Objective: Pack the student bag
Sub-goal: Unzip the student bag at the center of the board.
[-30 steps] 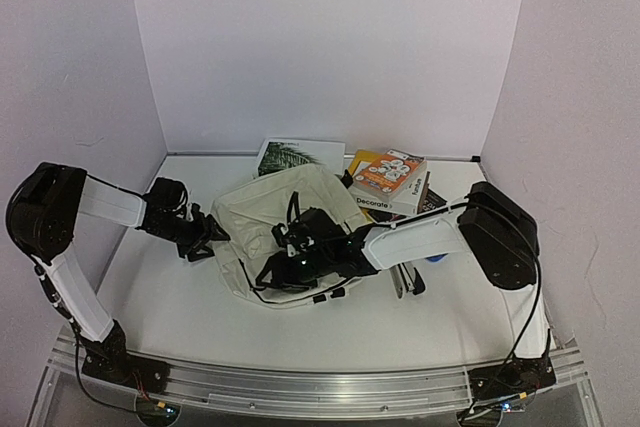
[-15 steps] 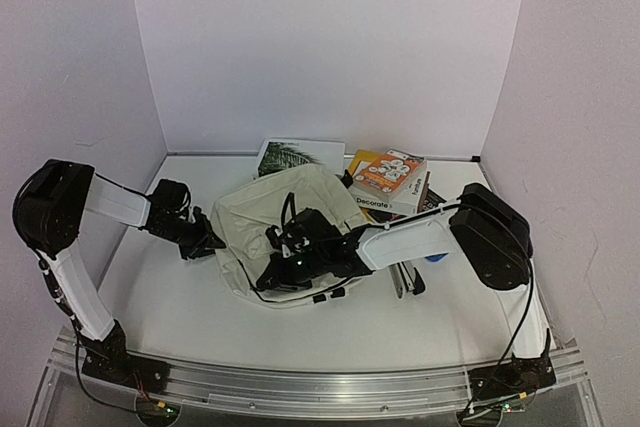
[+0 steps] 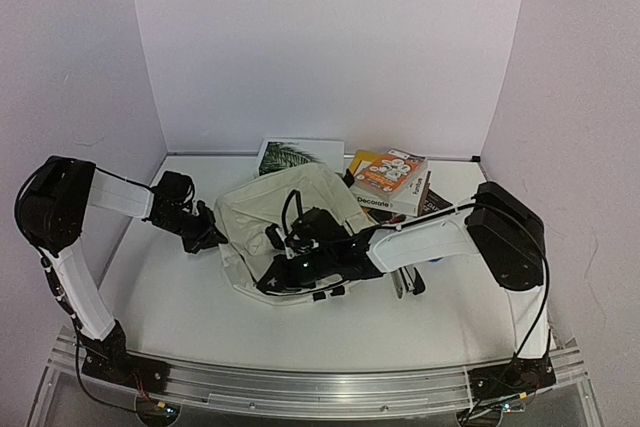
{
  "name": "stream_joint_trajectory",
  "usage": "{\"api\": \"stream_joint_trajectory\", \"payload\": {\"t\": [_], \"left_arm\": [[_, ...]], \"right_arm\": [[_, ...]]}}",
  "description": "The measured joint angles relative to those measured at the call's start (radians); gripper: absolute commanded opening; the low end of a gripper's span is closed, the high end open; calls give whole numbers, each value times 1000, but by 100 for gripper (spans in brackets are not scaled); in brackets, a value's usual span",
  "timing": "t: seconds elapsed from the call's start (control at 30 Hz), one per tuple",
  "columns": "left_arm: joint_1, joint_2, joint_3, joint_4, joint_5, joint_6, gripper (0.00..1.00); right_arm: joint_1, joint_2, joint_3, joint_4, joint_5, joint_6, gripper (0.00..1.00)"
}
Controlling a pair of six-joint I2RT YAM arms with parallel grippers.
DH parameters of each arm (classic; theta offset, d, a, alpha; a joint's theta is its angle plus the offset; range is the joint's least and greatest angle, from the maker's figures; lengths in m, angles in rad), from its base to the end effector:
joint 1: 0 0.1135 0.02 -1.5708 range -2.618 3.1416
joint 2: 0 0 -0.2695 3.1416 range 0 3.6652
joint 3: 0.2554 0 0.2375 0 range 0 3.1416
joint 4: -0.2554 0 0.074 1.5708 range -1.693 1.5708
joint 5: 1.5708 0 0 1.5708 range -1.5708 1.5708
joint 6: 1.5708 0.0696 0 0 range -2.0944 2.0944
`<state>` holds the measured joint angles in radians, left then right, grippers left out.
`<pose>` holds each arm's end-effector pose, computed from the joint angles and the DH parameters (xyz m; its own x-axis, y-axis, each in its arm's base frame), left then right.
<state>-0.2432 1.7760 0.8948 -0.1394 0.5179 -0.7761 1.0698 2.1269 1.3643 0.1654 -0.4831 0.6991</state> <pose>0.3195 -0.1148 0.1236 -0.9130 -0.4006 -0.0775 -0.2509 0.7011 -0.6674 0.2032 0.4383 0.1508 -0.8253 -0.3206 -0.4648 -0.5619 0.3851 0.7321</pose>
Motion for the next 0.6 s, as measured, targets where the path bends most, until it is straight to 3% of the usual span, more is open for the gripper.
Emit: {"api": "stream_joint_trajectory", "payload": {"t": [0.6], "left_arm": [[34, 46, 92, -54, -24, 57, 0]], "right_arm": [[25, -152, -183, -21, 144, -31, 0]]}}
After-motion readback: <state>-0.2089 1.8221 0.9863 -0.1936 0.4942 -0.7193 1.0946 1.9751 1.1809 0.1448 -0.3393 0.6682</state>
